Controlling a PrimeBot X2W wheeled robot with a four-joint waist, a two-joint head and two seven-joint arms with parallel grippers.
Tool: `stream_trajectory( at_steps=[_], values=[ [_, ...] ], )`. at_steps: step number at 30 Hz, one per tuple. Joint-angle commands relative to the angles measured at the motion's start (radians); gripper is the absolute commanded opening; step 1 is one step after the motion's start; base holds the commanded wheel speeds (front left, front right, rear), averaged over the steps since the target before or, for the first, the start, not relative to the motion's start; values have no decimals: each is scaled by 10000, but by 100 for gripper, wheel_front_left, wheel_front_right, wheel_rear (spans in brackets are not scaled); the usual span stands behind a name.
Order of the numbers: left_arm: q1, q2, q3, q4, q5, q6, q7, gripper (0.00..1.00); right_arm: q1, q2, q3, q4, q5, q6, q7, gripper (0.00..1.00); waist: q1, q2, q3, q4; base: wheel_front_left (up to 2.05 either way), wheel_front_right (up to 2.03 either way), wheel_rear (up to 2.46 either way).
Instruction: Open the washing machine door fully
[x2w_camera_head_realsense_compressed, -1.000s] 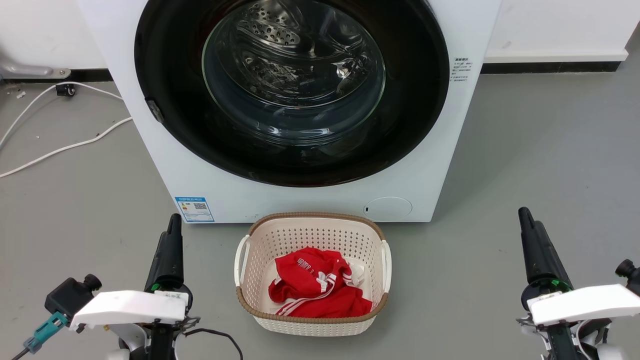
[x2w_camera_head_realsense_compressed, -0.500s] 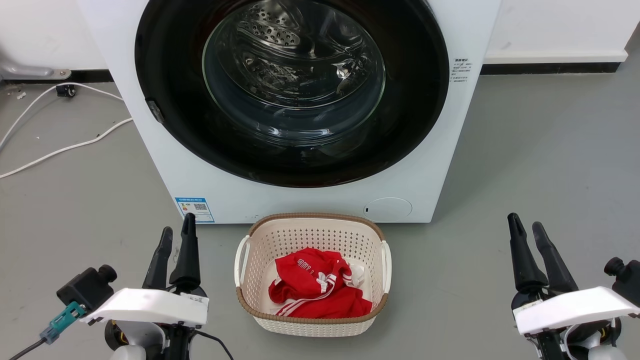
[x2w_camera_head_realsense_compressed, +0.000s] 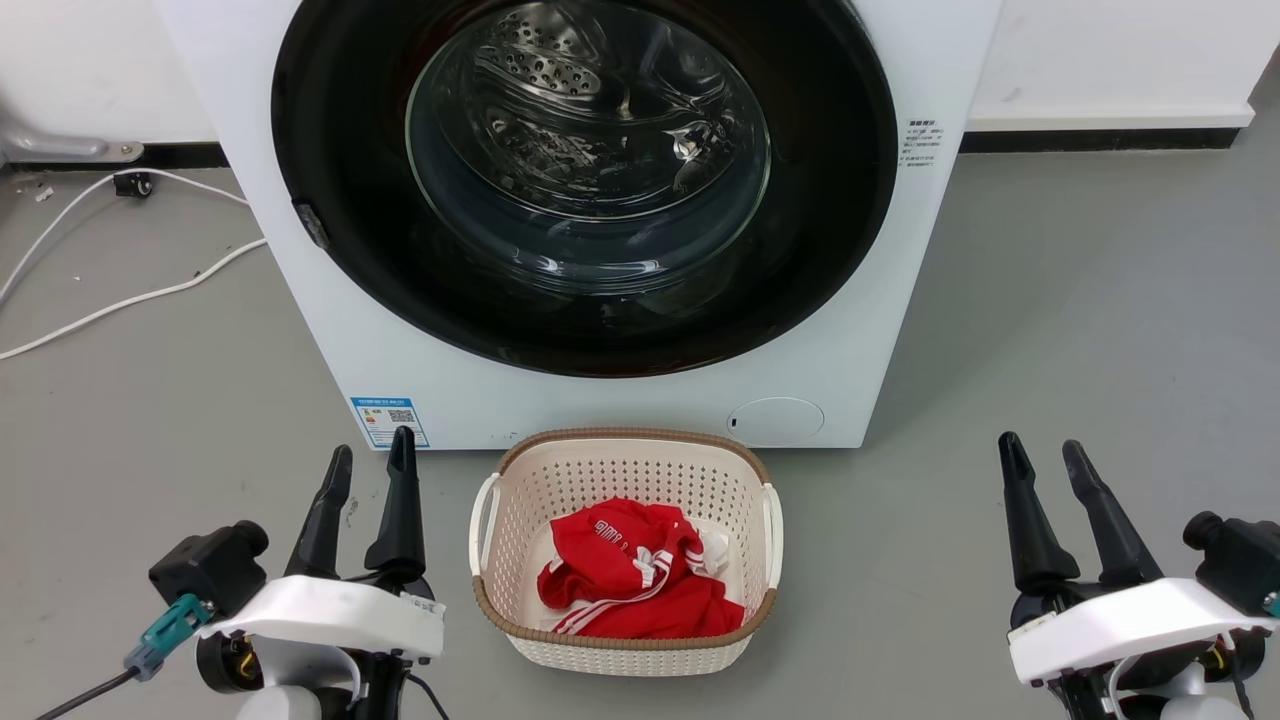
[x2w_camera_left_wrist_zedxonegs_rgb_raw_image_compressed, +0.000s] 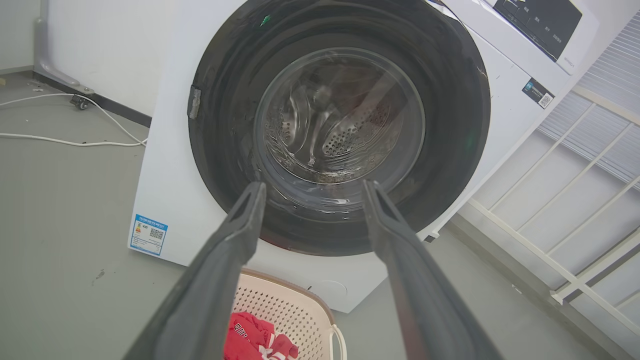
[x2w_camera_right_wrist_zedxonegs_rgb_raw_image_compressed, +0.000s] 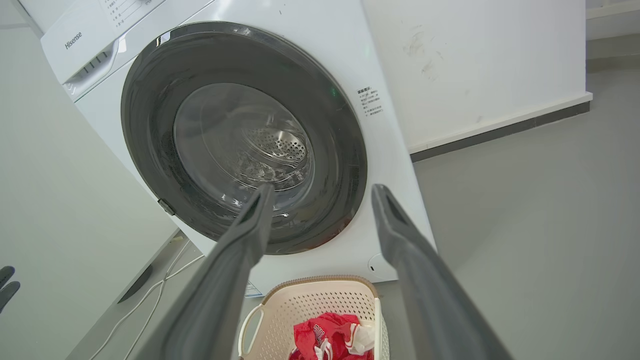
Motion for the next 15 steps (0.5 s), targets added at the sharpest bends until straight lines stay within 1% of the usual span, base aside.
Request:
stream_trajectory(
  at_steps=[1, 15],
  values=[
    [-110, 33, -37, -142, 383, 51, -120, 100, 39, 4, 19, -177, -400, 0, -43, 100, 0, 0, -2, 0, 0, 0, 0],
    [-85, 132, -190, -100, 1932, 198, -472, 100, 167, 14, 30, -392, -1909, 0, 8, 100, 0, 0, 20, -6, 0, 0, 0]
  ],
)
